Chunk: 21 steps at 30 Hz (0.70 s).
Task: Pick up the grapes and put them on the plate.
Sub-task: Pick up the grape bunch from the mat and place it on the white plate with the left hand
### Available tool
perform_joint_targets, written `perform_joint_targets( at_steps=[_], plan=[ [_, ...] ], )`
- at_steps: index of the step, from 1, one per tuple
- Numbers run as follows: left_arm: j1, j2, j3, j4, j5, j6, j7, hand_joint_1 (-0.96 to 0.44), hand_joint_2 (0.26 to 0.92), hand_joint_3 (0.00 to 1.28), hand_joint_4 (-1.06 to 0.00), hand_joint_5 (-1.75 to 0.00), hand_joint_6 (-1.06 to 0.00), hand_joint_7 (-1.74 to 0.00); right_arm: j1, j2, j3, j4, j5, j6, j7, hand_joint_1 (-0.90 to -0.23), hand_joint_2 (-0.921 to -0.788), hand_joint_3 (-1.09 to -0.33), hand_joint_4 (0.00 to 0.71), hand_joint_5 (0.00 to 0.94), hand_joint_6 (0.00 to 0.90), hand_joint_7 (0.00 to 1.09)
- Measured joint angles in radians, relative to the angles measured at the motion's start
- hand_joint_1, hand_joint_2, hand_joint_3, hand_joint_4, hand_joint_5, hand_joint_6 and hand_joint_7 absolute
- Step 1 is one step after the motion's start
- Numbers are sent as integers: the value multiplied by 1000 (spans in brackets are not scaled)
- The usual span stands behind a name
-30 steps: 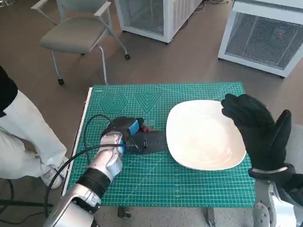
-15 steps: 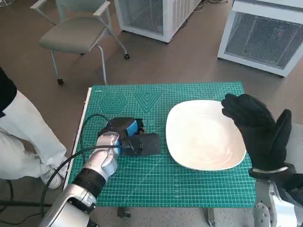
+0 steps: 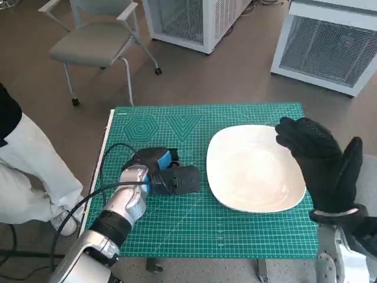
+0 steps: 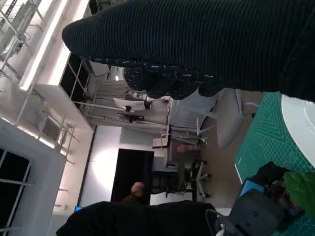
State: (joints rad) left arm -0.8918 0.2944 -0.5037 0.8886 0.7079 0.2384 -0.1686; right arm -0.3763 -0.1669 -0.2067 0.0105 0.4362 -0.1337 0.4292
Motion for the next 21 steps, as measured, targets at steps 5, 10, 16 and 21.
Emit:
perform_joint_targets(
  at_steps=[5,10,16,21],
  plan=[
    [30,25,3,-97,0,26,-22,4,734,502,-528,-1497,-594,-1168,1,0,0,-2,0,1,0,-370,-921,-649,408,765,210,1018],
    [66,66,16,-259,1,66,-66,5,750,450,-572,-1457,-610,-1117,1,0,-1,-6,0,5,-1,-370,-921,-649,407,767,210,1019],
    [98,114,50,-464,3,107,-113,6,732,438,-619,-1459,-679,-986,0,-1,0,-10,0,10,-3,-370,-921,-649,406,769,209,1021],
    [121,151,88,-622,6,130,-143,3,754,373,-638,-1426,-717,-935,0,0,0,-10,0,10,-4,-370,-921,-650,408,772,208,1021]
  ],
)
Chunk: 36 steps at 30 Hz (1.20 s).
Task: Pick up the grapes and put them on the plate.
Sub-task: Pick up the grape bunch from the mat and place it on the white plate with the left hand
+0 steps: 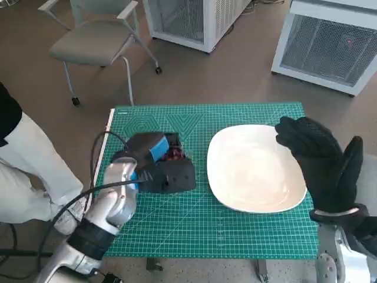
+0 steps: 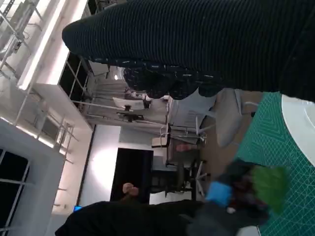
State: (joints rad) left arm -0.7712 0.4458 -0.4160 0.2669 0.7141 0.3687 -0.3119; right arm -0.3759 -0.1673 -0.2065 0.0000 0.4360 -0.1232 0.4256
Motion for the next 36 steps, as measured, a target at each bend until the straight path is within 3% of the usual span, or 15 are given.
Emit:
perform_joint_targets(
  at_steps=[5,12,18,31,36],
  plan=[
    [12,28,38,-136,14,18,-20,2,822,231,-654,-1384,-745,-887,0,1,1,0,0,0,-2,-370,-921,-650,410,774,208,1022],
    [18,36,85,-251,26,31,-24,4,848,189,-596,-1447,-800,-805,0,2,3,0,0,-1,-3,-368,-921,-650,410,775,208,1022],
    [24,27,114,-294,23,26,-16,2,888,78,-677,-1320,-780,-861,0,3,4,0,0,-1,-4,-368,-921,-651,409,776,213,1025],
    [25,-47,88,-301,25,17,-14,3,917,66,-594,-1429,-779,-833,2,3,5,-9,0,-1,-8,-368,-921,-650,410,776,215,1025],
    [-11,-108,48,-253,26,-5,-13,3,904,74,-654,-1370,-756,-858,6,5,8,-31,0,1,-12,-369,-921,-649,411,776,215,1025]
  ],
)
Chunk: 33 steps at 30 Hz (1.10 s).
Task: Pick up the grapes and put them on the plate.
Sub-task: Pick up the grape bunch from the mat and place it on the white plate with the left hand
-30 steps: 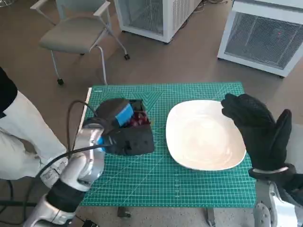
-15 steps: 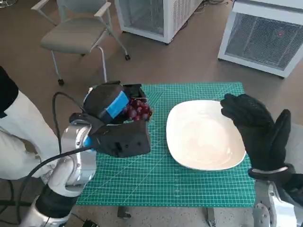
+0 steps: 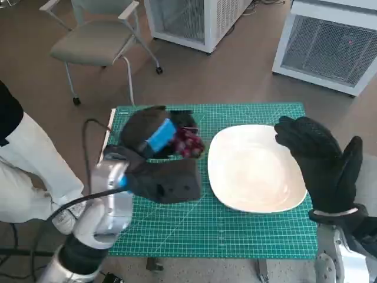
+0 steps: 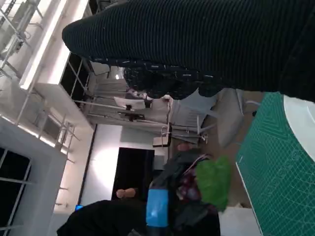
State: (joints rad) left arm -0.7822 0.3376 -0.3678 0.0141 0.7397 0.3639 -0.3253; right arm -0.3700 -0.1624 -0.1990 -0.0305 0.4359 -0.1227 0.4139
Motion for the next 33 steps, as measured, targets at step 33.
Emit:
perform_joint_targets(
  at_steps=[33],
  plan=[
    [-278,-283,-115,661,-65,-435,220,2,921,246,-477,-1422,-447,-1325,40,7,-18,-67,-8,-15,-39,-377,-921,-637,420,766,221,1001]
  ],
)
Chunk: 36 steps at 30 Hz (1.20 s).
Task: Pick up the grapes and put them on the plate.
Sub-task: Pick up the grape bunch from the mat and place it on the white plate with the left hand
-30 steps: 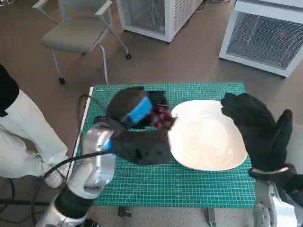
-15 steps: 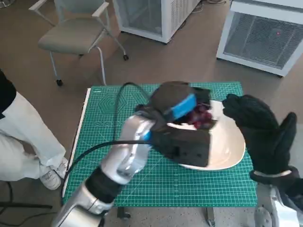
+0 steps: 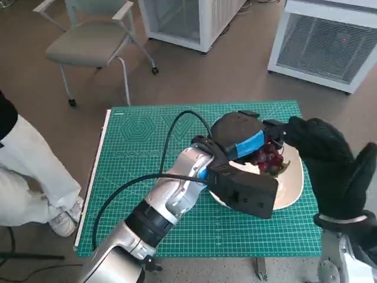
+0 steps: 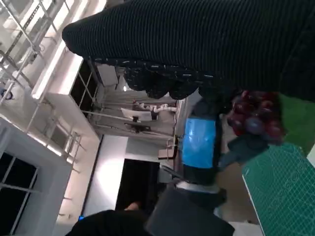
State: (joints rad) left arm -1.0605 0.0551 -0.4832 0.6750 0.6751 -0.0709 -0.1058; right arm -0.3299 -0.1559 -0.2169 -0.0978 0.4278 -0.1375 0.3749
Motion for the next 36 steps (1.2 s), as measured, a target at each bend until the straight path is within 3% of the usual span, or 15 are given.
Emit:
perform_joint_targets(
  at_steps=[3,10,18,20,23,24,26,31,36],
  plan=[
    [-1,-6,0,31,-2,1,1,1,921,246,-465,-1398,-452,-1357,1,1,-1,0,-1,-3,-5,-377,-921,-634,421,765,220,998],
    [-4,-20,-3,74,-1,31,3,0,921,226,-543,-1420,-438,-1257,2,1,-1,0,-5,-8,-17,-378,-921,-623,430,757,223,983],
    [-22,-27,-7,105,-2,45,3,0,921,233,-538,-1440,-430,-1250,2,1,0,1,-4,-15,-19,-379,-921,-621,434,751,226,976],
    [-26,-28,-7,108,-3,44,3,-77,913,209,-455,-1236,-369,-1121,2,1,0,2,-4,-16,-19,-378,-921,-621,434,749,227,974],
    [-38,-29,-9,138,-10,29,2,-353,911,112,-209,-514,-183,-590,1,1,1,9,-4,-18,-18,-378,-921,-621,435,748,228,973],
    [-43,-30,-12,154,-11,19,2,-428,914,95,-154,-351,-139,-447,0,1,1,13,-3,-18,-17,-378,-921,-622,435,748,228,973],
    [-51,-31,-20,186,-11,0,2,-538,918,94,-79,-169,-74,-268,-2,1,1,19,-2,-19,-16,-378,-921,-622,435,747,229,973],
    [-56,-30,-30,250,-11,-32,8,-656,920,123,-13,-29,-13,-84,-3,1,0,29,1,-20,-10,-379,-921,-622,436,745,229,970],
    [-57,-25,-28,284,-15,-50,10,-677,921,136,-1,-4,-7,-39,-3,1,0,33,2,-20,-7,-379,-921,-621,436,743,230,968]
  ],
)
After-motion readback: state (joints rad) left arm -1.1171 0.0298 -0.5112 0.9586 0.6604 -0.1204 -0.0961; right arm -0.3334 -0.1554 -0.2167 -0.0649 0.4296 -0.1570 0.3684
